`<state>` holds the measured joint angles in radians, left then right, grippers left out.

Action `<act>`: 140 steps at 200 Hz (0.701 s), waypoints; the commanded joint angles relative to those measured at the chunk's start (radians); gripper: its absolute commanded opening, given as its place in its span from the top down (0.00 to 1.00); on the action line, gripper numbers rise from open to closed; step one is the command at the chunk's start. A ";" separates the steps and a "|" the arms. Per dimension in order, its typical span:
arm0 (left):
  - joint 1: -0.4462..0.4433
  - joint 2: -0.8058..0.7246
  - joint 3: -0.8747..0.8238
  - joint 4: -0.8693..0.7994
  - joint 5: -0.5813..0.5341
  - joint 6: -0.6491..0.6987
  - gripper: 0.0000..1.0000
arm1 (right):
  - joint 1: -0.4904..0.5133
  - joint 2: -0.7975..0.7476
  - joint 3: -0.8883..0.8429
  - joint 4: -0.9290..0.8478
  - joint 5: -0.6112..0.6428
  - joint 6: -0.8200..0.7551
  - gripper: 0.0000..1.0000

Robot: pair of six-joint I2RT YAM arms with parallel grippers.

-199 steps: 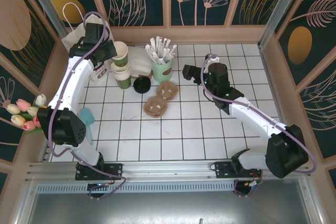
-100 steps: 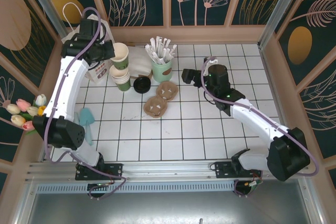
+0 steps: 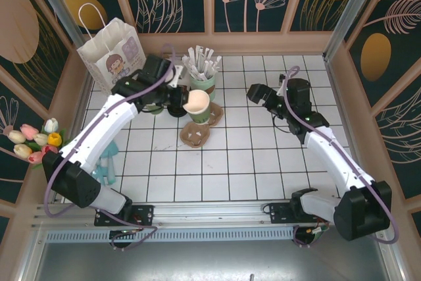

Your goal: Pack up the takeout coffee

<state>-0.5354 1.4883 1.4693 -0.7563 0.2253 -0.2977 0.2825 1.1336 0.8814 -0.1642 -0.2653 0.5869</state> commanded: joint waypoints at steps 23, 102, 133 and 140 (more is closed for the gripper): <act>-0.122 0.019 -0.103 0.182 0.017 0.093 1.00 | -0.010 -0.058 -0.040 -0.062 0.065 0.039 0.01; -0.195 0.061 -0.340 0.467 -0.036 0.011 1.00 | -0.016 -0.049 -0.108 -0.001 0.235 0.161 0.02; -0.196 0.095 -0.374 0.485 -0.041 0.005 1.00 | -0.016 -0.041 -0.113 0.011 0.230 0.164 0.02; -0.195 0.101 -0.375 0.484 -0.040 0.011 1.00 | -0.017 -0.039 -0.113 0.011 0.230 0.163 0.03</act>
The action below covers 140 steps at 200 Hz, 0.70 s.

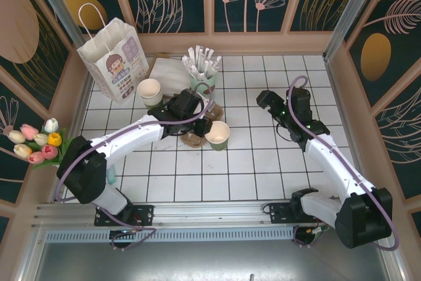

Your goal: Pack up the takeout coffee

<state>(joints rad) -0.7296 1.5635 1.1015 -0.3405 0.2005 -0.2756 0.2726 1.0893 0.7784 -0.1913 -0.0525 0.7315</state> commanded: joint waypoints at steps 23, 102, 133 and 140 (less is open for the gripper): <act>-0.002 0.036 -0.011 0.066 -0.014 0.000 0.98 | -0.007 0.012 -0.010 0.039 0.014 0.013 0.03; -0.002 0.064 0.012 0.034 0.037 0.010 0.81 | -0.007 0.016 -0.012 0.037 0.014 0.008 0.03; -0.002 0.059 0.019 0.018 0.028 0.016 0.71 | -0.007 0.016 -0.012 0.036 0.016 0.005 0.03; -0.002 0.050 0.025 0.013 0.029 0.022 0.67 | -0.007 0.015 -0.010 0.036 0.016 0.005 0.03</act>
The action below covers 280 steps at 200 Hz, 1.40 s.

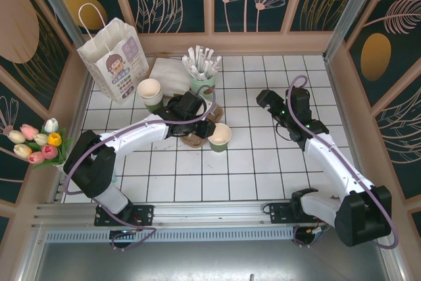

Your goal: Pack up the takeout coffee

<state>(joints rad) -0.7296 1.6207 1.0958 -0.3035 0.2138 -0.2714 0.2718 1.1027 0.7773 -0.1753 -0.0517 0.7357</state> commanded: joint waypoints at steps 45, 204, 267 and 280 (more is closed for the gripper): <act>-0.002 -0.077 0.078 -0.047 -0.085 0.038 0.33 | -0.006 -0.004 -0.007 0.034 0.017 0.002 0.02; 0.210 0.180 0.176 -0.008 -0.372 0.109 0.13 | -0.015 -0.200 -0.166 0.300 0.201 -0.026 0.02; 0.210 0.283 0.250 -0.051 -0.453 0.130 0.28 | -0.014 -0.202 -0.158 0.303 0.202 -0.042 0.04; 0.210 0.289 0.246 -0.051 -0.456 0.130 0.33 | -0.014 -0.201 -0.156 0.303 0.201 -0.044 0.04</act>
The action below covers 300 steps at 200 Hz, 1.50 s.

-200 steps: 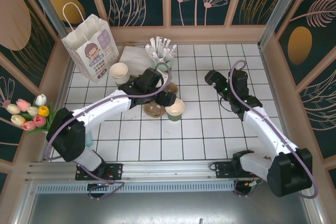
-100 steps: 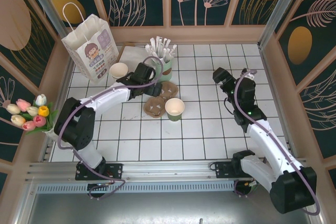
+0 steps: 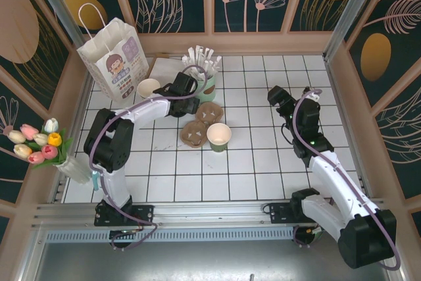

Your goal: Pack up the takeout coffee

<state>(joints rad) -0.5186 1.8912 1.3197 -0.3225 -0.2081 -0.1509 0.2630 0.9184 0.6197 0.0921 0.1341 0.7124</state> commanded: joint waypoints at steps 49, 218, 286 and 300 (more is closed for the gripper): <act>-0.001 0.039 -0.012 -0.021 -0.028 -0.001 0.49 | -0.006 -0.018 0.002 0.036 0.009 -0.021 0.04; -0.001 0.023 -0.056 0.036 -0.065 -0.005 0.74 | -0.006 -0.032 0.026 0.027 -0.002 -0.016 0.05; -0.001 -0.049 -0.040 0.009 -0.063 -0.003 0.88 | -0.005 -0.032 0.020 0.032 -0.002 -0.006 0.05; -0.001 -0.058 -0.038 0.008 -0.063 -0.006 0.90 | -0.006 -0.032 0.018 0.032 -0.002 -0.004 0.05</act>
<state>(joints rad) -0.5190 1.8759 1.2751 -0.2966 -0.2699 -0.1535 0.2630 0.9054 0.6197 0.0944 0.1310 0.7128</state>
